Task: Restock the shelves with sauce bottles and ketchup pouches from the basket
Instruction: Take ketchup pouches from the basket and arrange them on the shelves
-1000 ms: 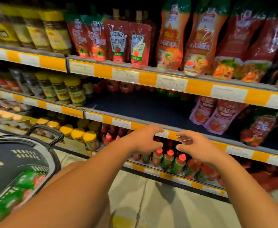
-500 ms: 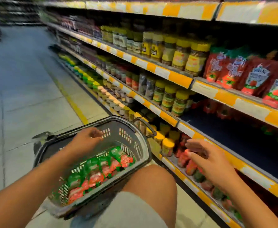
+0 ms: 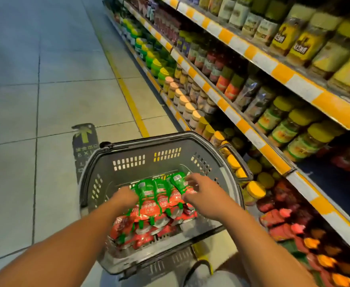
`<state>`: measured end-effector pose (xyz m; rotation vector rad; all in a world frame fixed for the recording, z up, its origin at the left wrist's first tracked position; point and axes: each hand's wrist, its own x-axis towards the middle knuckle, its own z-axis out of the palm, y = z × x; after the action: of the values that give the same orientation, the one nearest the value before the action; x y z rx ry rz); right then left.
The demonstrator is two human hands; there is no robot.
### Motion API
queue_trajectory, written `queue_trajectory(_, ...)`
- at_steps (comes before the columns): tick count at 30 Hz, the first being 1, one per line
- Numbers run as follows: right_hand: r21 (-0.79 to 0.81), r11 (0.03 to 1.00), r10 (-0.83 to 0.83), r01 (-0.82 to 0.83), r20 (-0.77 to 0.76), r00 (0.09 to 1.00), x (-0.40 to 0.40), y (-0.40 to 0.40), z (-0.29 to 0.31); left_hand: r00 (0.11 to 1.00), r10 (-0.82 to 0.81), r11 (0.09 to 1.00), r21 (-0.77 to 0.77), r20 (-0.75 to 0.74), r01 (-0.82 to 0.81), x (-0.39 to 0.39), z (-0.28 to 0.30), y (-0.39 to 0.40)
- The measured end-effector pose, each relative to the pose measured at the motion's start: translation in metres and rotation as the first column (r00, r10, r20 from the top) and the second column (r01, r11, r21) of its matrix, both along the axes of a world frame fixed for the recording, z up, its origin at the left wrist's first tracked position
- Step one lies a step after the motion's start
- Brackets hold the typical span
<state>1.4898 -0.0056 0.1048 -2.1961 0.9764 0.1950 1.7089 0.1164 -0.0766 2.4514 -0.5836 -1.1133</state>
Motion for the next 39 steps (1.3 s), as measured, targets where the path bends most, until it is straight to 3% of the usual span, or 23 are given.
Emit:
queue_trajectory(7,0.203,0.977,0.092,-0.058,-0.162,0.983,0.042,-0.001,-0.078,0.996,-0.002,0.989,0.148,-0.087,0.014,-0.033,-0.053,-0.033)
queue_trajectory(16,0.277,0.961,0.017,0.026,-0.15,0.989,0.015,-0.025,-0.106,0.964,0.264,0.936,0.232,0.033,-0.264,-0.044,-0.083,-0.047)
queue_trajectory(22,0.216,0.976,0.011,0.02,-0.141,0.99,0.017,-0.03,-0.117,0.867,0.456,0.89,0.093,-0.198,-0.447,-0.047,-0.081,-0.055)
queue_trajectory(26,0.124,0.992,0.028,-0.009,-0.149,0.988,0.012,-0.033,-0.12,0.625,0.568,0.743,0.005,-0.536,-0.67,-0.04,-0.038,-0.06)
queue_trajectory(30,0.045,0.999,0.022,-0.019,-0.083,0.996,0.004,-0.035,-0.119,0.431,0.437,0.694,-0.009,-0.789,-0.72,-0.039,0.033,-0.043)
queue_trajectory(35,0.008,0.997,0.08,-0.081,0.086,0.993,0.008,-0.029,-0.114,0.228,0.178,0.768,-0.01,-0.957,-0.641,-0.051,0.094,-0.018)
queue_trajectory(37,0.028,0.998,0.057,-0.062,0.158,0.986,0.009,-0.028,-0.11,0.215,0.087,0.794,-0.062,-0.973,-0.604,-0.05,0.105,-0.018)
queue_trajectory(39,0.012,1.0,0.008,-0.011,0.201,0.98,0.009,-0.028,-0.106,0.313,-0.015,0.834,-0.185,-0.95,-0.52,-0.04,0.105,-0.021)
